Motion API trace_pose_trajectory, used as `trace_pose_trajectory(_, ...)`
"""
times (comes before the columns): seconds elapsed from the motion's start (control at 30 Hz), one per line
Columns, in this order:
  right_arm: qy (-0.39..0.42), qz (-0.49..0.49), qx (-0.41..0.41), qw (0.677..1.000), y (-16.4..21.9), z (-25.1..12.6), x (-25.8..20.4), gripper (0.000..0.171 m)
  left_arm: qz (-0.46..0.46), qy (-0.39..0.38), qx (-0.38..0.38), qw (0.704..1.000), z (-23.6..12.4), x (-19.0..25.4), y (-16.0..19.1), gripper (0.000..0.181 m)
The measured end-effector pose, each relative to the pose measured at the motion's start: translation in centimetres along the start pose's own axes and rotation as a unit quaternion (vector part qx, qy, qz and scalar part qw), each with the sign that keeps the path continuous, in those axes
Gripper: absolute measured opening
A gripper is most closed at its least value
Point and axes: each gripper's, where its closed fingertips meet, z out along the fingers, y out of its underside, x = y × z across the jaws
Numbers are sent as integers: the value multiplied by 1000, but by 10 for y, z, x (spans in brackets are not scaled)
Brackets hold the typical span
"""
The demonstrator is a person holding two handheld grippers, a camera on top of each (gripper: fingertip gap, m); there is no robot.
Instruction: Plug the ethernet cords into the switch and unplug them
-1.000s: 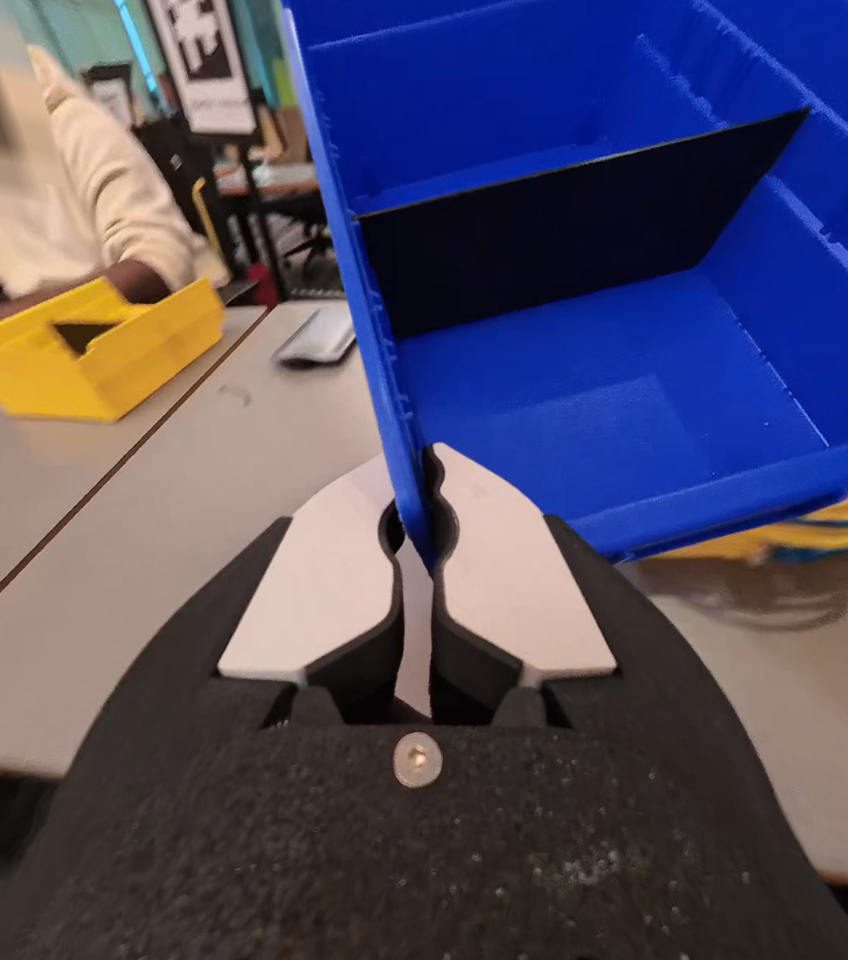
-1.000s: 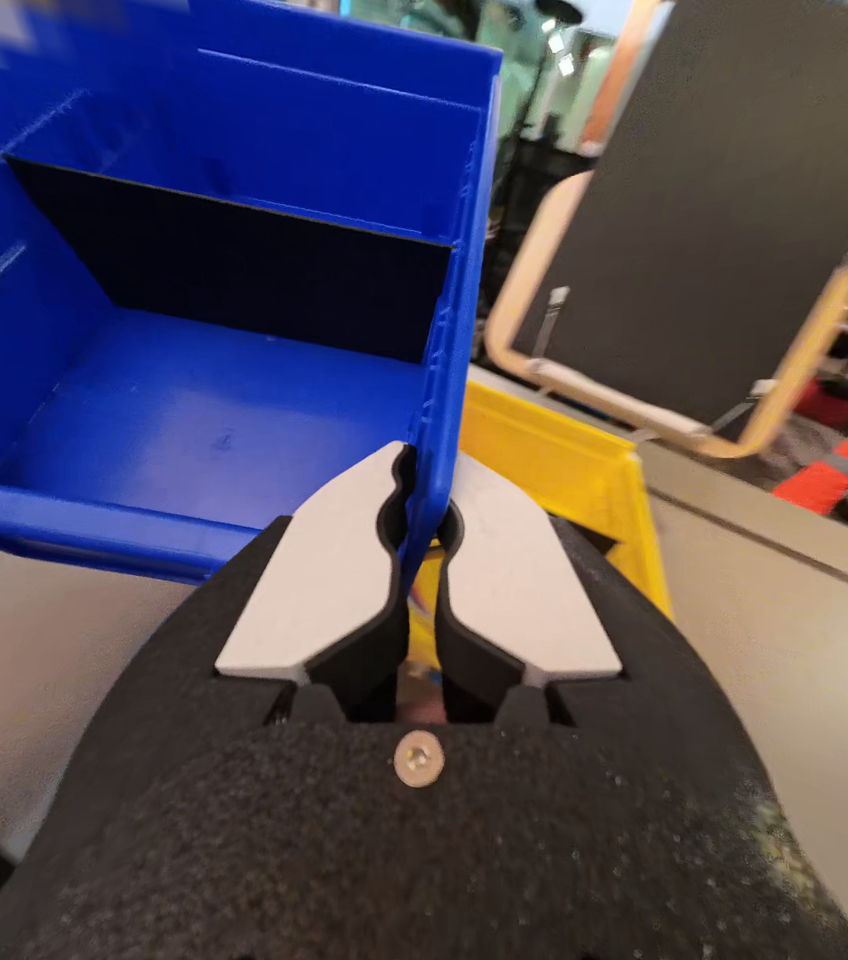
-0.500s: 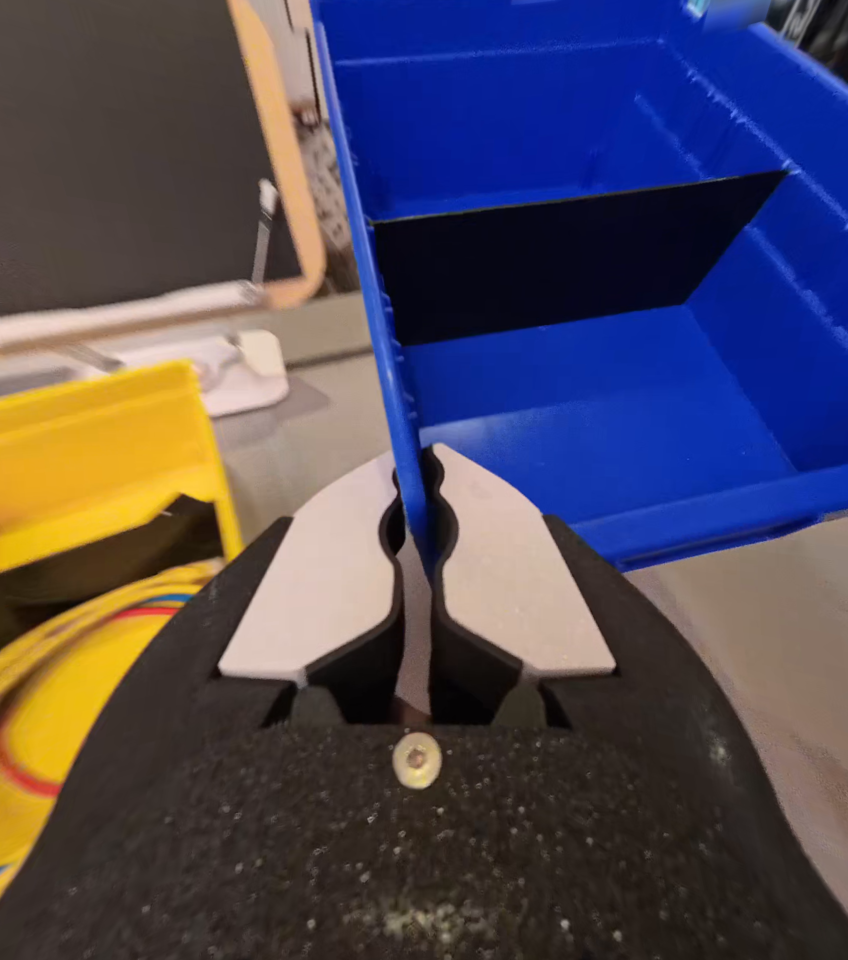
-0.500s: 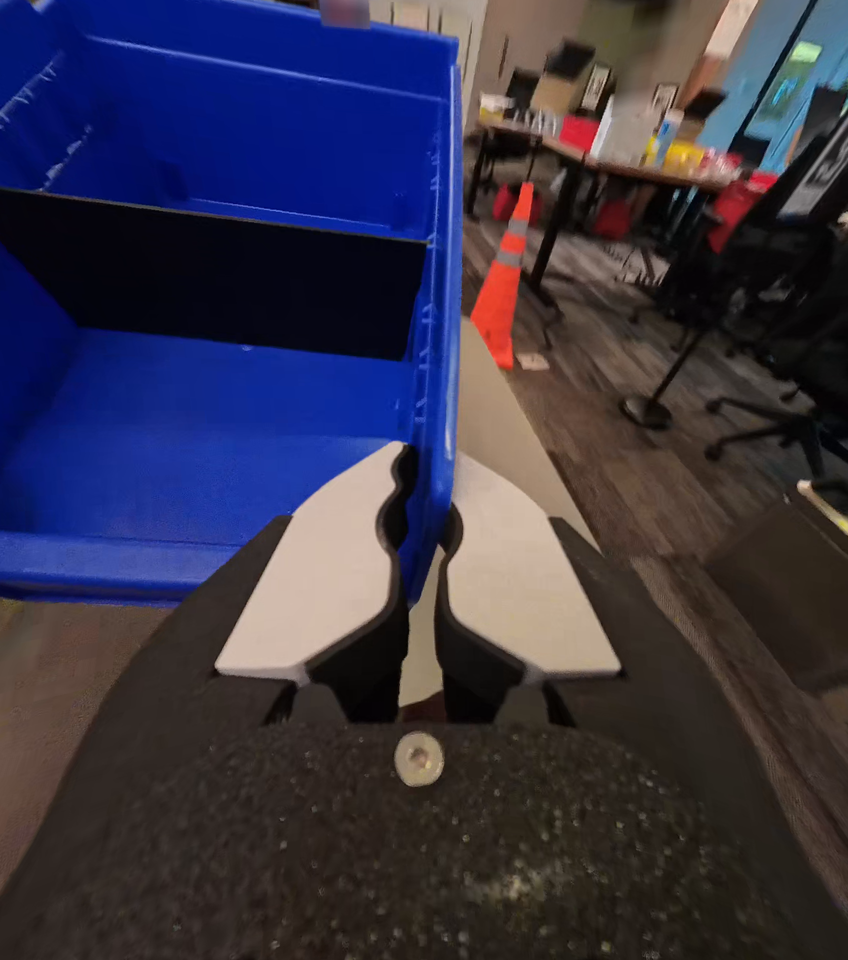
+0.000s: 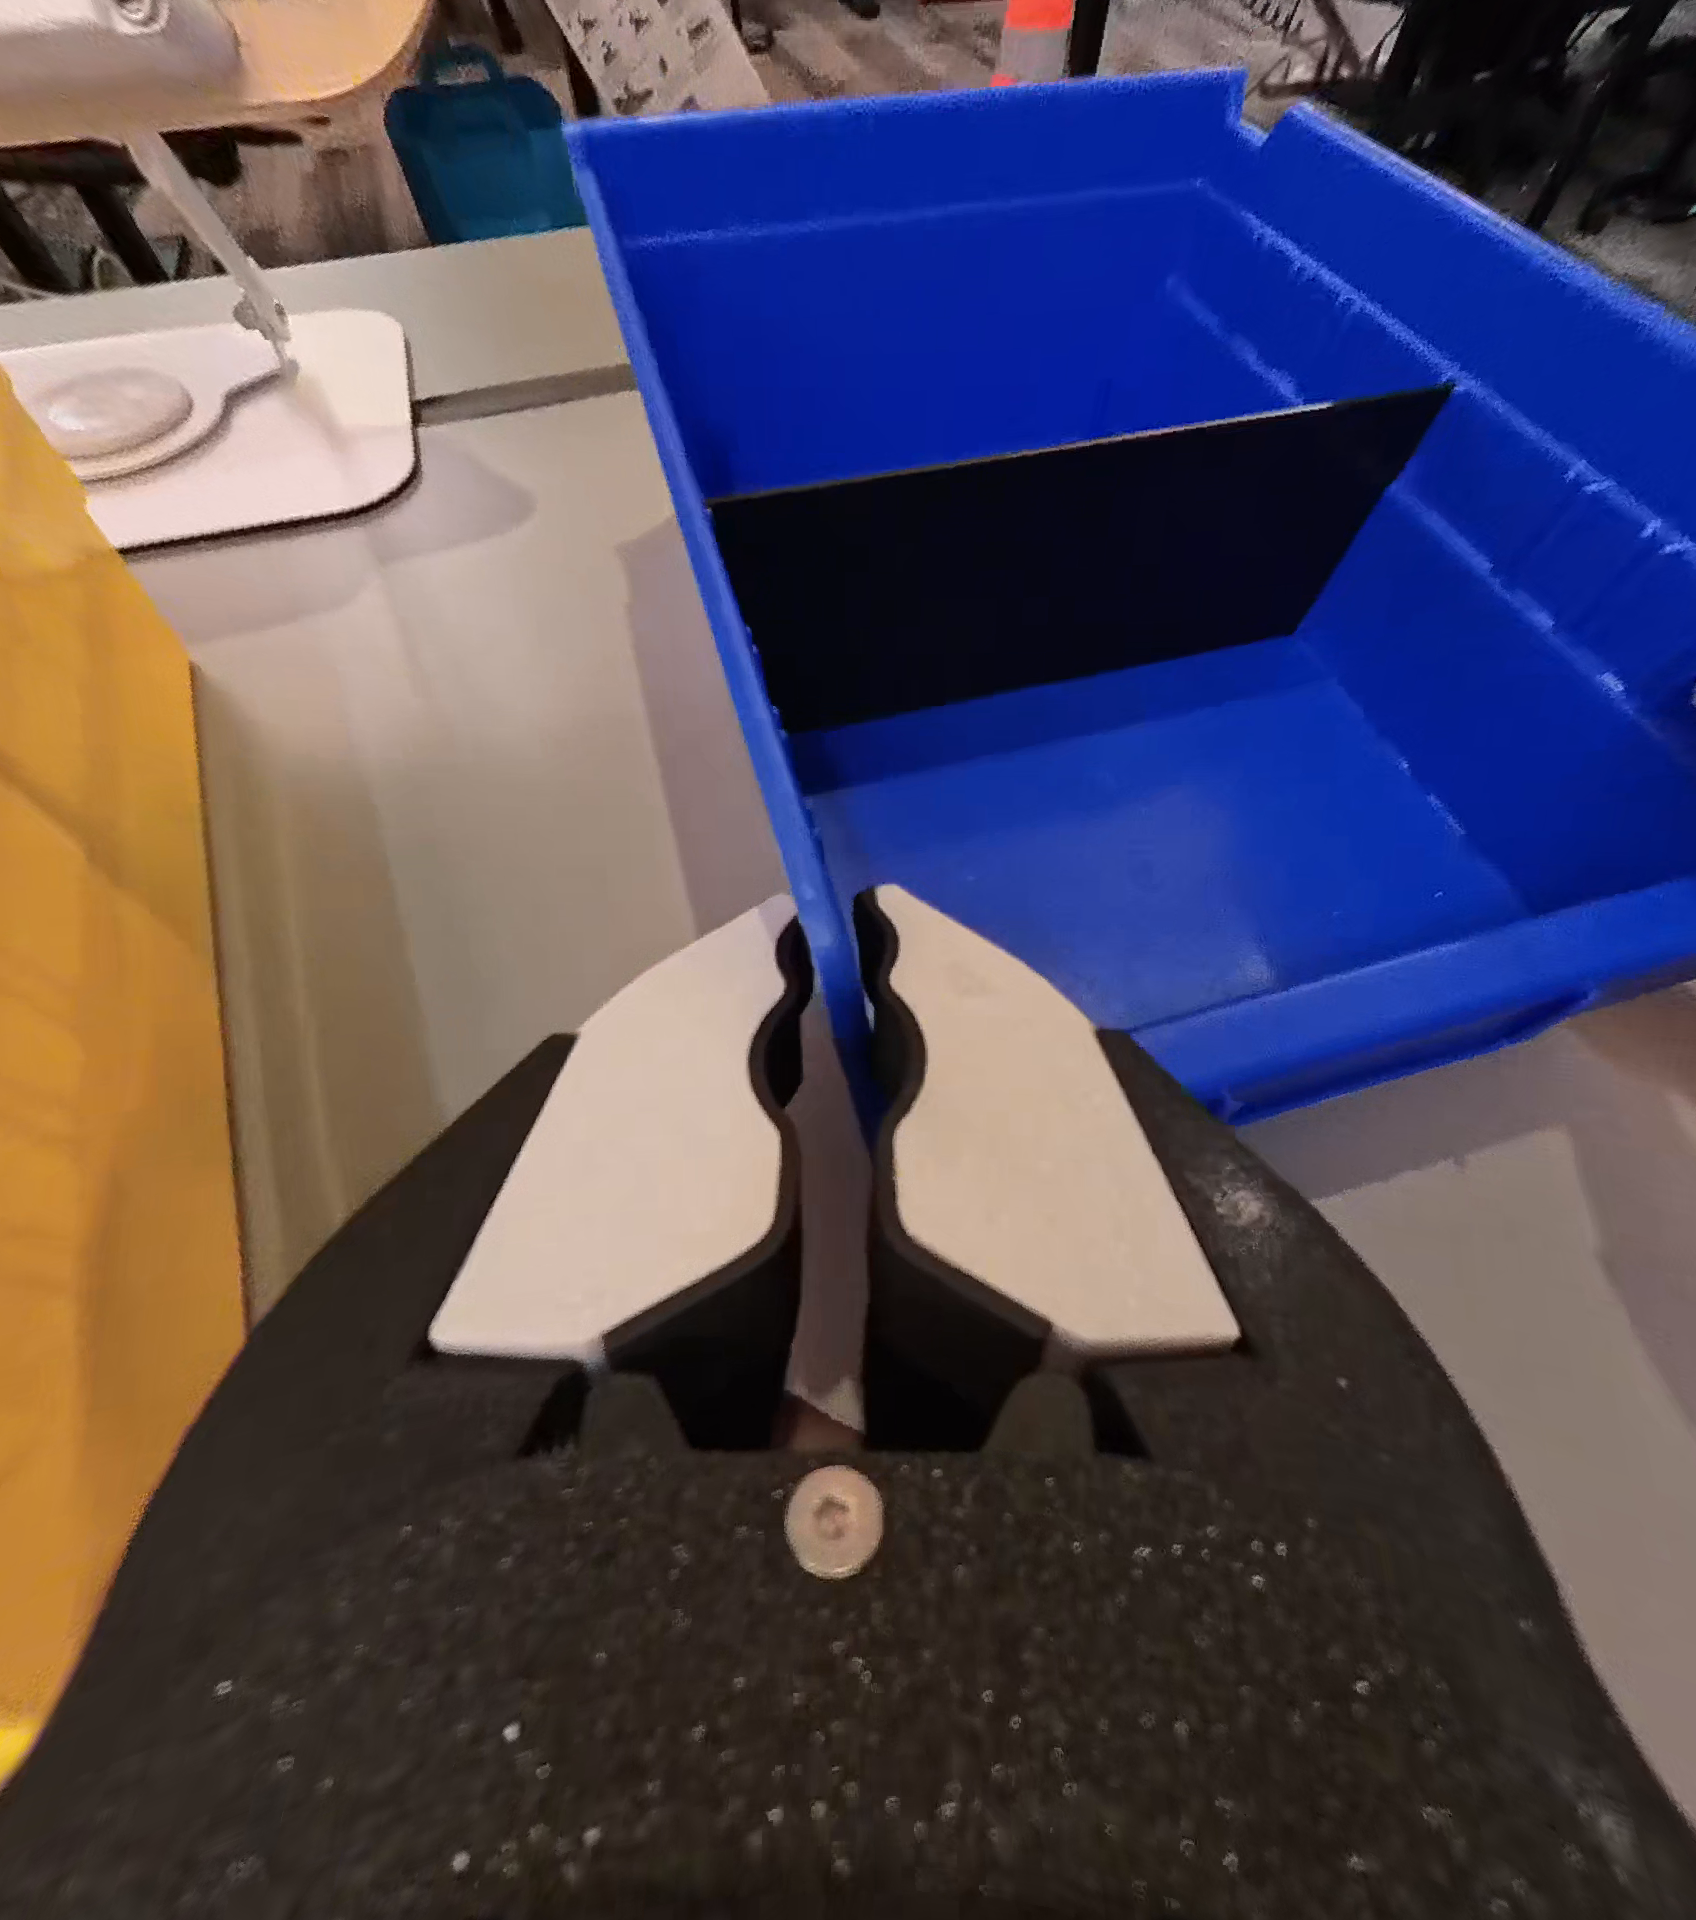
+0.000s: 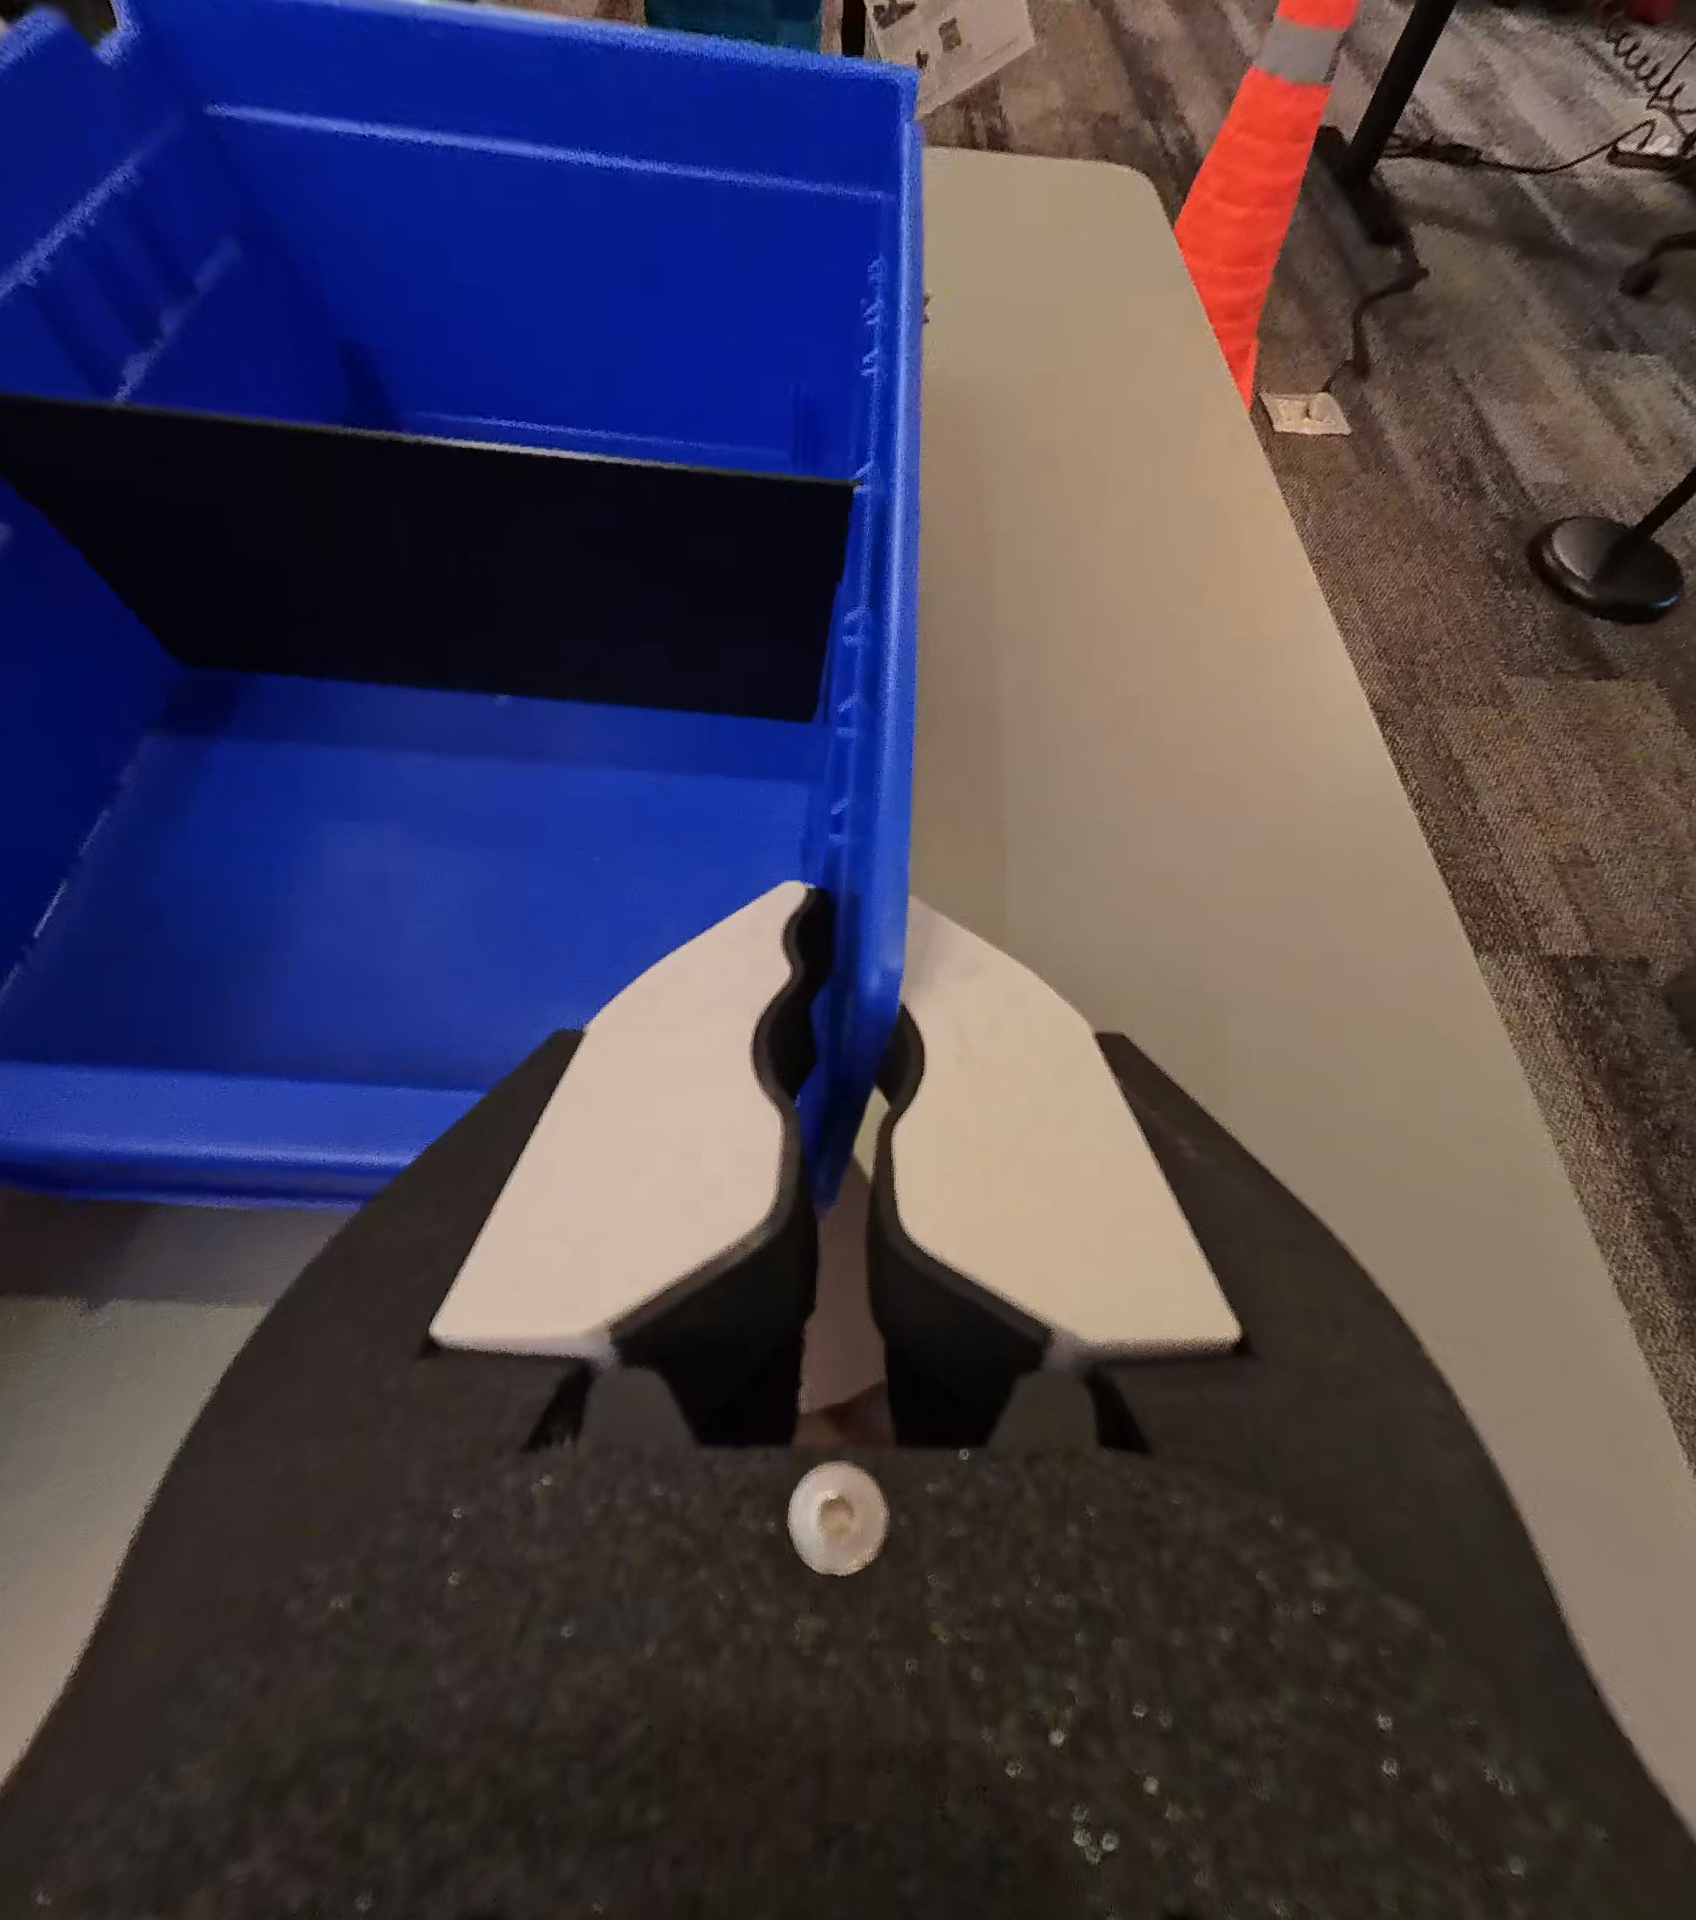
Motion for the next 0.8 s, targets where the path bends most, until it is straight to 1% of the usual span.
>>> trace_pose_trajectory(0.13,1,17,1,1000,-1,2,7,7,-1,29,-3,1000,-2,10,1,13)
trace_pose_trajectory(0.2,3,31,3,1000,0,2,10,8,-9,66,1,998,-8,20,0,26)
trace_pose_trajectory(0.23,6,37,0,999,1,2,12,10,-18,80,13,997,-17,22,-4,26)
trace_pose_trajectory(0.3,35,50,13,998,-4,-3,20,27,-1,121,44,992,-50,28,-11,30)
trace_pose_trajectory(0.37,49,57,47,996,-17,-17,23,29,23,168,83,982,-94,22,-17,30)
trace_pose_trajectory(0.43,64,61,88,992,-35,-35,22,31,52,177,123,975,-135,-8,-22,30)
trace_pose_trajectory(0.5,55,61,134,988,-56,-54,5,31,71,129,146,978,-163,-67,-26,32)
trace_pose_trajectory(0.57,-7,56,176,983,-80,-71,-42,31,58,57,155,985,-179,-144,-26,35)
trace_pose_trajectory(0.63,-108,52,202,972,-95,-85,-114,33,45,-36,150,987,-188,-222,-18,37)
trace_pose_trajectory(0.67,-172,54,207,962,-97,-91,-157,35,38,-71,140,987,-190,-252,-9,38)
trace_pose_trajectory(0.7,-233,57,202,950,-93,-97,-199,37,24,-89,120,988,-188,-274,2,40)
trace_pose_trajectory(0.73,-277,57,188,941,-84,-99,-237,39,7,-88,98,991,-182,-285,15,41)
trace_pose_trajectory(0.77,-298,54,169,938,-73,-96,-267,41,-1,-76,74,994,-174,-290,27,41)
trace_pose_trajectory(0.8,-302,46,145,941,-59,-89,-289,43,-5,-66,45,997,-165,-292,40,42)
